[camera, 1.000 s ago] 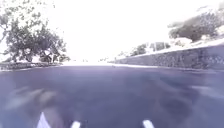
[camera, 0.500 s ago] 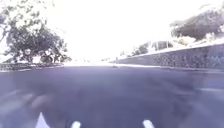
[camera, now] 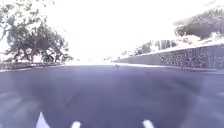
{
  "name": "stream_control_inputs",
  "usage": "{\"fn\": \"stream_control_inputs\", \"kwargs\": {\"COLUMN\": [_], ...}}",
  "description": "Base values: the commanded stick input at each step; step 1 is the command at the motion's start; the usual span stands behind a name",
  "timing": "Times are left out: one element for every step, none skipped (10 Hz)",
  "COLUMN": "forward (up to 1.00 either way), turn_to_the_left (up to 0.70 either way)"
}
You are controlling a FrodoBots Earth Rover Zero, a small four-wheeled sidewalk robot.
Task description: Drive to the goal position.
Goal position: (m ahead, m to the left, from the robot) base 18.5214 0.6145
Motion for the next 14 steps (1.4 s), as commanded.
{"fn": "stream_control_inputs", "kwargs": {"forward": [0.7, 0.7, 0.7, 0.7, 0.7, 0.7, 0.7, 0.7, 0.7, 0.7, 0.7, 0.7, 0.7, 0.7], "turn_to_the_left": [0.0, 0.0, 0.0, 0.0, 0.0, 0.0, 0.0, 0.0, 0.0, 0.0, 0.0, 0.0, 0.0, 0.0]}}
